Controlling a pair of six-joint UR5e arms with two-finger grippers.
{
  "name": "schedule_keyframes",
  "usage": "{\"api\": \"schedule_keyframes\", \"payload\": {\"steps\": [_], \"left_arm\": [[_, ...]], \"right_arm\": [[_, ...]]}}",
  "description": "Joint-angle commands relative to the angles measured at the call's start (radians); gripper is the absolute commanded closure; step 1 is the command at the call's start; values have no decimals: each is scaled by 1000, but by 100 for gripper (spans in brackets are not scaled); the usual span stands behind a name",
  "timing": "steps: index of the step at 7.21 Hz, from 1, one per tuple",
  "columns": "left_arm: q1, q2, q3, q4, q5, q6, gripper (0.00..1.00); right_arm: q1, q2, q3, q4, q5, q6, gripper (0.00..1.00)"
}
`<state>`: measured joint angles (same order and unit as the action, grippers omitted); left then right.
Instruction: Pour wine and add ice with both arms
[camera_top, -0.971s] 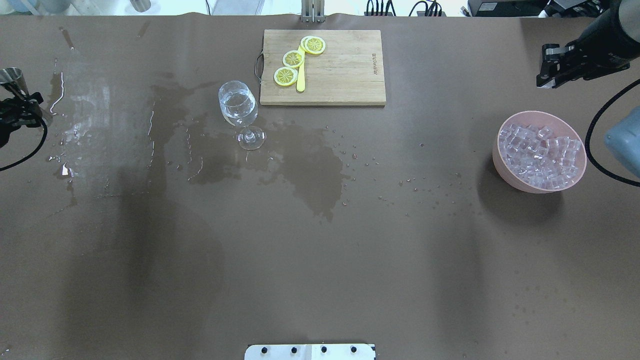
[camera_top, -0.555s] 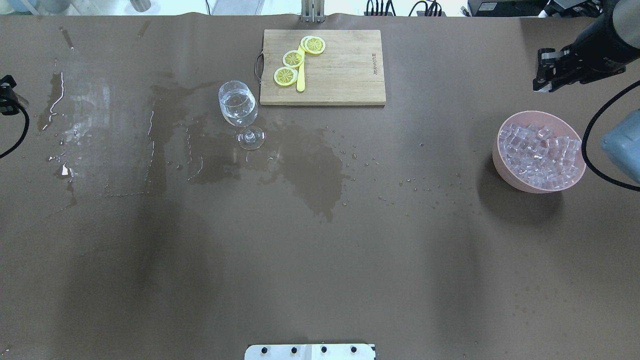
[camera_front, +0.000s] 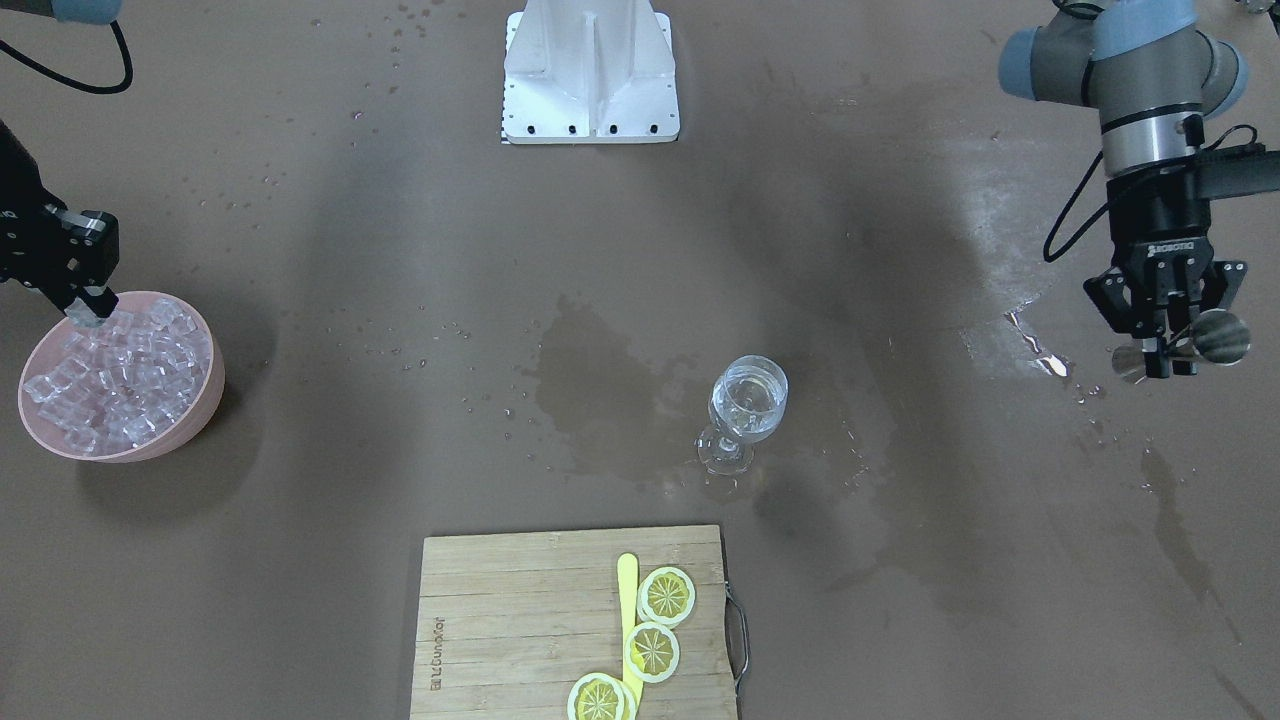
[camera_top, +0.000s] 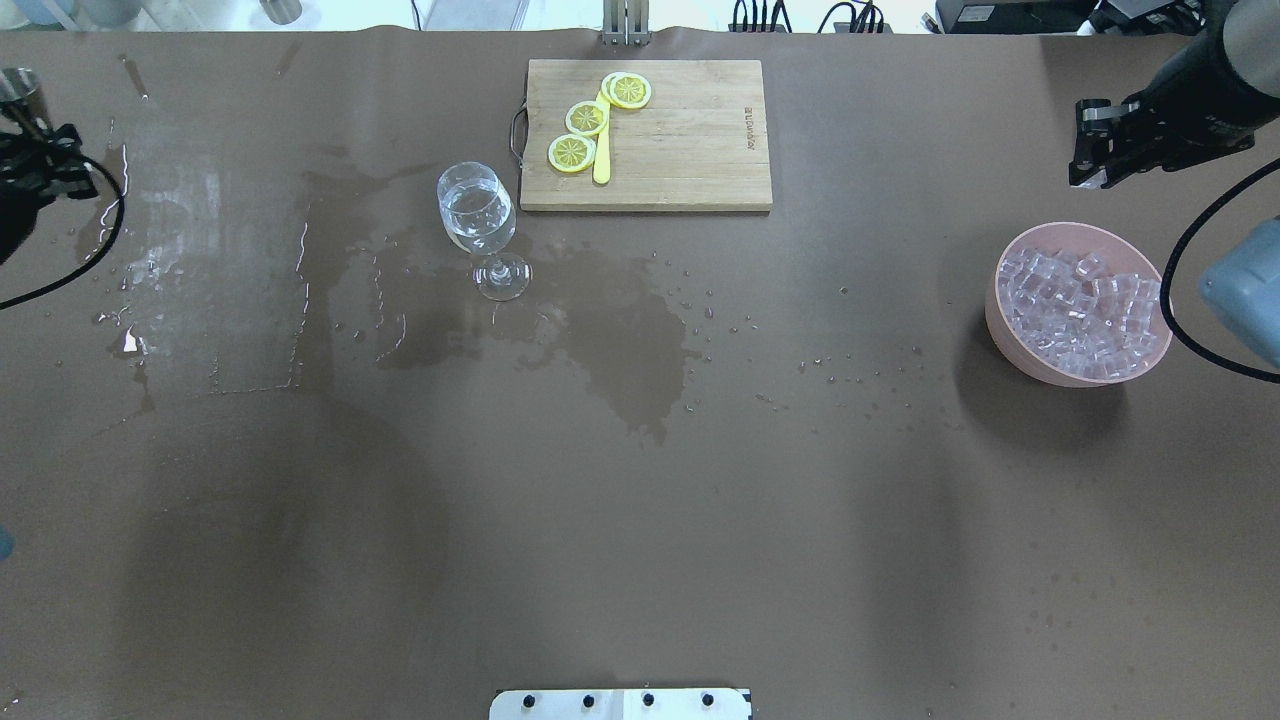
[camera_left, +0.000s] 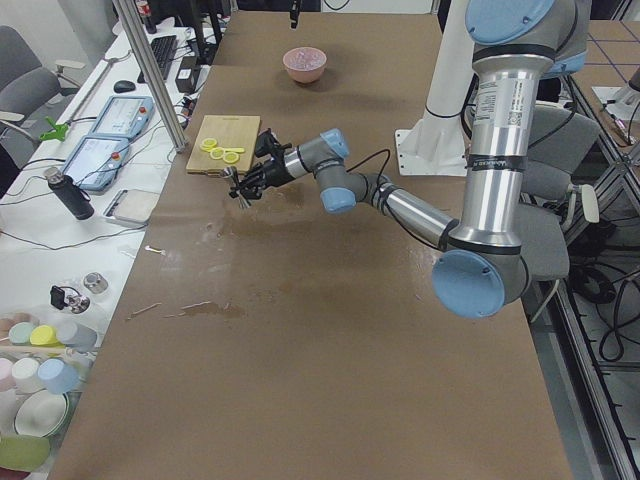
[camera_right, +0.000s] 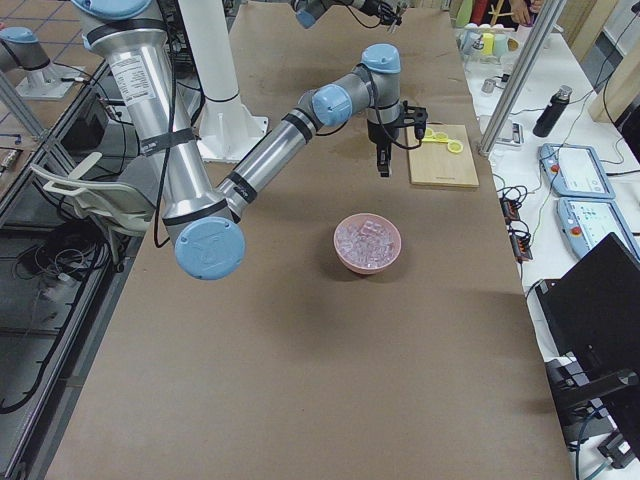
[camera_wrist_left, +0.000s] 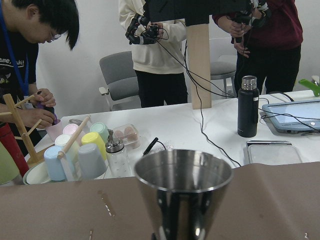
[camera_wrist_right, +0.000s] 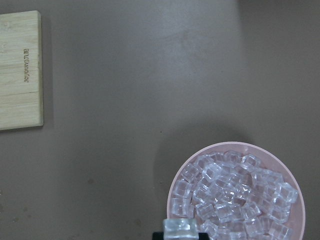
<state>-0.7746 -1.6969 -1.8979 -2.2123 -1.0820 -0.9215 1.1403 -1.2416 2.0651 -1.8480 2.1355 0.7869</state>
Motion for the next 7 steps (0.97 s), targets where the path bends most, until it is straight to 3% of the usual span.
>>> {"api": "schedule_keyframes", "payload": {"steps": [1,2,4,7], "left_arm": [[108,-128,-9,177,129,3,75],[142,-177,-10,247,145,0,75],[236,-214,-12,327,275,4,75],[274,-240,-36,506,336,10,76]], "right_arm": [[29,-4,48,-80,6,0,100],[32,-10,55,-89,6,0,100],[32,-15,67,-92,7,0,100],[30,-22,90,-94,6,0,100]]}}
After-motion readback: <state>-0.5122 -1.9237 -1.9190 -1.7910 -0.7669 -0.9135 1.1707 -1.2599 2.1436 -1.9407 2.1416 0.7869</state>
